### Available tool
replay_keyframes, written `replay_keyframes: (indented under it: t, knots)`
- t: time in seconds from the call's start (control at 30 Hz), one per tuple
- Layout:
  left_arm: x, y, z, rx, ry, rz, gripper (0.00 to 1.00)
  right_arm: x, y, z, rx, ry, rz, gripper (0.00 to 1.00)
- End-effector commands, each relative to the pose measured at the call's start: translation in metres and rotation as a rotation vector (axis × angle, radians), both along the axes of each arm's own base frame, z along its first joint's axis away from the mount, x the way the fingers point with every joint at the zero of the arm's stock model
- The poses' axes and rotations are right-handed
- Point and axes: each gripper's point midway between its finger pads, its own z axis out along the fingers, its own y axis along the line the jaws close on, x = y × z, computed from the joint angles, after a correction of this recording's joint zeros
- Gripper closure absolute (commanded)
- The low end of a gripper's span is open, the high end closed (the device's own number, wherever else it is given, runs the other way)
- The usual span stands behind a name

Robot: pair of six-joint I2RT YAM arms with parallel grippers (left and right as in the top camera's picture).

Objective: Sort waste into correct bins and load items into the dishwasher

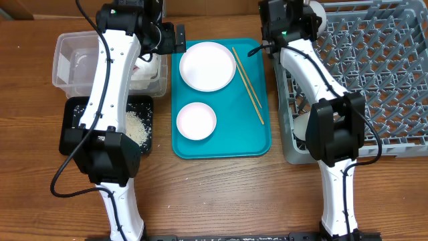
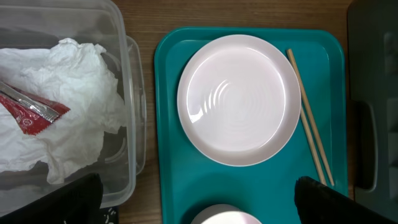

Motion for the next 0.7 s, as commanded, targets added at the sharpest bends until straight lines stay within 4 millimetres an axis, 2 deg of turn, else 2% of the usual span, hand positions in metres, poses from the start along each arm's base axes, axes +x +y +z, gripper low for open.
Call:
replay_keyframes:
  t: [0.0,0.07,0.17,0.3,0.5,0.57,0.6,0.63,0.67]
  knots:
    - [0.002,-0.002,0.014,-0.008,-0.034,0.002,0.00,-0.002,0.008,-0.005,-0.015,0.021,0.007,0.96]
    - [0.002,-0.002,0.014,-0.008,-0.034,0.002,0.00,-0.005,0.012,-0.007,-0.022,0.045,0.015,0.95]
    - [0.002,-0.002,0.014,-0.008,-0.034,0.002,0.00,-0.006,0.020,-0.015,-0.004,0.086,0.050,0.81]
    - [0.002,-0.002,0.014,-0.008,-0.034,0.002,0.00,-0.009,0.038,-0.028,0.037,0.145,0.113,0.82]
    - [0.002,-0.002,0.014,-0.008,-0.034,0.002,0.00,-0.025,0.057,-0.037,0.079,0.147,0.099,0.80]
    - [0.002,-0.002,0.014,-0.008,-0.034,0.002,0.00,-0.031,0.066,-0.039,0.083,0.163,0.110,0.62]
    - [0.002,-0.002,0.014,-0.008,-0.034,0.002,0.00,-0.033,0.070,-0.038,0.088,0.162,0.112,0.48]
    - [0.002,-0.002,0.014,-0.008,-0.034,0.002,0.00,-0.035,0.074,-0.037,0.092,0.160,0.116,0.28]
    - [0.002,-0.002,0.014,-0.008,-0.034,0.002,0.00,-0.036,0.077,-0.034,0.101,0.149,0.118,0.18]
